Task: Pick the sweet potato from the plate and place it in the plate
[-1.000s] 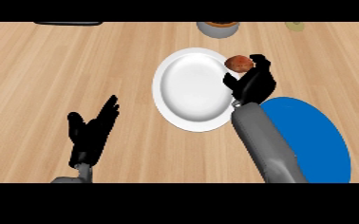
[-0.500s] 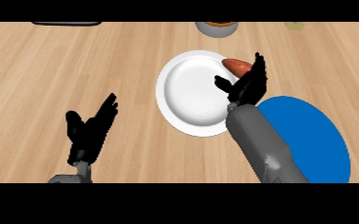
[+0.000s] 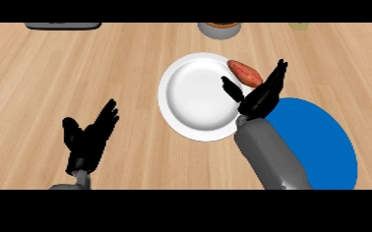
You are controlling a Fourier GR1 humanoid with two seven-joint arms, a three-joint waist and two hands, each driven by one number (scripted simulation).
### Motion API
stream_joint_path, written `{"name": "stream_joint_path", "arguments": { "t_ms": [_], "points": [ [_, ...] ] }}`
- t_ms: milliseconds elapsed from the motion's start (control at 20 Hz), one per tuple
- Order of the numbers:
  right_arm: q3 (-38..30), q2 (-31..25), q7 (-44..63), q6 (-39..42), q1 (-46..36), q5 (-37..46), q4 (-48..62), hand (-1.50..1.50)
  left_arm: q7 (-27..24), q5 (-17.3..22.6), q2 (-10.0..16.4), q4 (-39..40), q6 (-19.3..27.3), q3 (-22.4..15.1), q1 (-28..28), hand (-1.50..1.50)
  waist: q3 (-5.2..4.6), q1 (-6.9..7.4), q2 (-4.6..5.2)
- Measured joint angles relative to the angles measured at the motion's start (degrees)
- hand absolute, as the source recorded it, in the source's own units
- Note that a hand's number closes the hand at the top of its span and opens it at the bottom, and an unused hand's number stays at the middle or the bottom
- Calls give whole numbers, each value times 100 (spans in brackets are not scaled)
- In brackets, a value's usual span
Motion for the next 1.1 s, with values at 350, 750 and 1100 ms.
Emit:
{"name": "stream_joint_path", "arguments": {
  "t_ms": [350,750,1100],
  "points": [
    [1117,-16,-177,-153,1494,-381,-2010,-150,-4,-36,-2,-57,34,25,108,0,-2,-96,-31],
    [2343,-41,-501,-103,3293,-70,-3478,-150,120,-64,-29,-77,45,37,54,0,-8,-92,-22],
    [2825,15,-426,158,4610,740,-4180,-150,109,-121,-100,-118,72,14,101,0,-9,-89,-16]
  ]
}}
